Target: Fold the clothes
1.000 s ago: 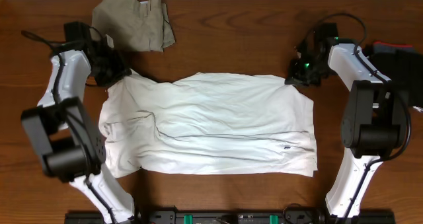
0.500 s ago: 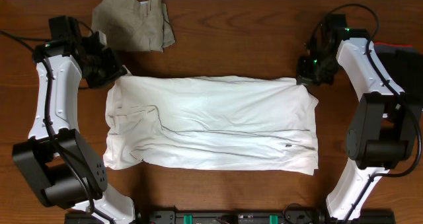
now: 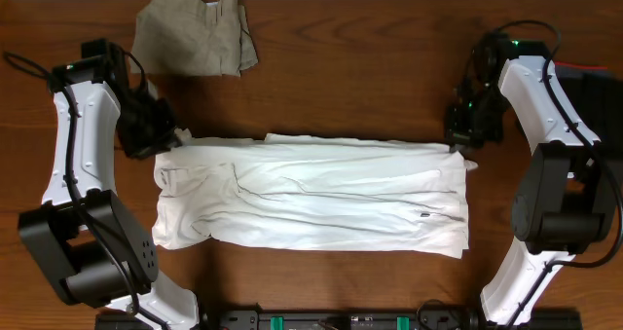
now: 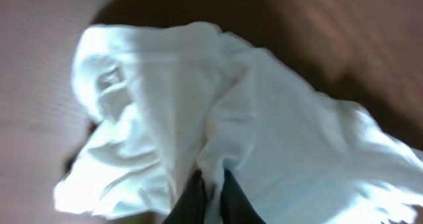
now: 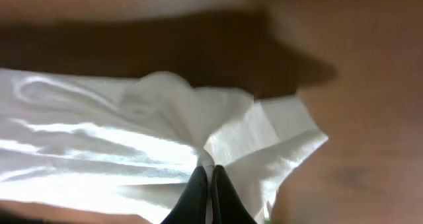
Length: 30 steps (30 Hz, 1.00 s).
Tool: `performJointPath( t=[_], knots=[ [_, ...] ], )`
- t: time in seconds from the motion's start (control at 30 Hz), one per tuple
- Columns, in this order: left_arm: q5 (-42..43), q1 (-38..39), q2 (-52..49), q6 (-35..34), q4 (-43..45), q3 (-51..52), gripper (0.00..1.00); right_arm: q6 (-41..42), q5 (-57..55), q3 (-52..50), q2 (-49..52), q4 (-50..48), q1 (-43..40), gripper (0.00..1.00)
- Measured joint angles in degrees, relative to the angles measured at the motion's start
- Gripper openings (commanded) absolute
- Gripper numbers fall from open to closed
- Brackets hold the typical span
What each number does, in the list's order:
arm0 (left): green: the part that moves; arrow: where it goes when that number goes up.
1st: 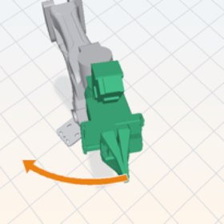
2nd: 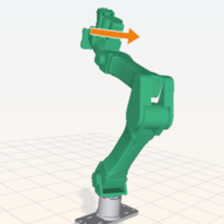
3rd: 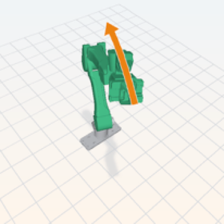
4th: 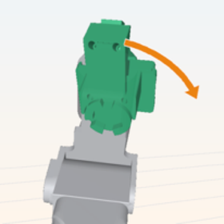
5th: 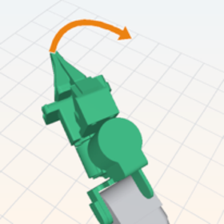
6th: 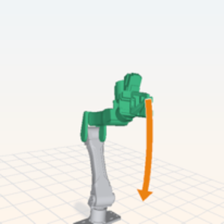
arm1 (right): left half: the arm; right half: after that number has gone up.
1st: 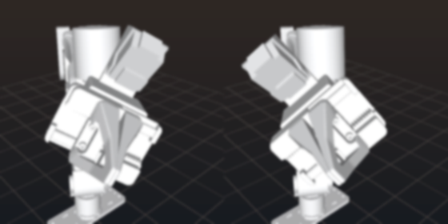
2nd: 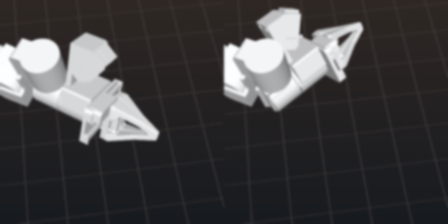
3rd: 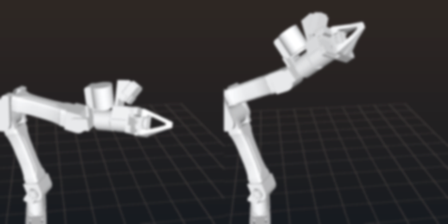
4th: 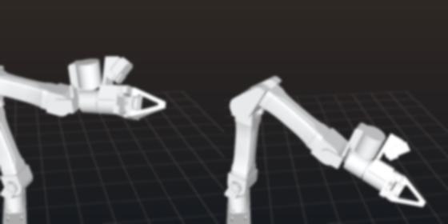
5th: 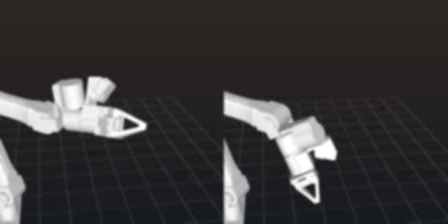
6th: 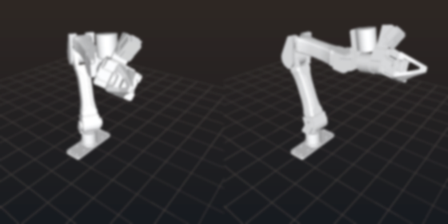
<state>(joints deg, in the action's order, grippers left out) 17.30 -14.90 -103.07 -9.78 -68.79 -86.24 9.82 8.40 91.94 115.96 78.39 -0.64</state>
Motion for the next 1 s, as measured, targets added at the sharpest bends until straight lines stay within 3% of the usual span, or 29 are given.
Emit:
performJointPath(
  t=[0.47, 0.53, 0.73, 0.8, 0.93, 1.0],
  knots=[
    [-7.63, 0.13, 0.0, -4.24, -6.12, 0.33, 0.06, 4.44, -7.15, 0.0, 0.0, 10.69, 0.37, 0.01],
    [-8.04, 0.17, 0.0, -4.52, -6.69, 0.46, 0.11, 5.11, -7.87, 0.0, -0.02, 11.19, 0.94, 0.02],
    [-9.01, 0.15, 0.0, -5.03, -8.37, 0.5, 0.12, 6.32, -9.68, -0.09, -0.22, 12.26, 4.57, 0.07],
    [-9.22, 0.15, 0.0, -4.96, -9.29, 0.5, 0.17, 6.51, -10.03, -0.48, -0.31, 12.28, 5.95, 0.11],
    [-10.43, 0.15, 0.0, -5.01, -10.58, 0.52, 0.59, 7.04, -11.15, -1.97, -0.48, 12.63, 8.0, 0.24],
    [-11.3, 0.15, 0.0, -4.96, -11.37, 0.59, 0.65, 7.63, -12.07, -2.29, -0.48, 13.33, 8.39, 0.24]
  ],
)
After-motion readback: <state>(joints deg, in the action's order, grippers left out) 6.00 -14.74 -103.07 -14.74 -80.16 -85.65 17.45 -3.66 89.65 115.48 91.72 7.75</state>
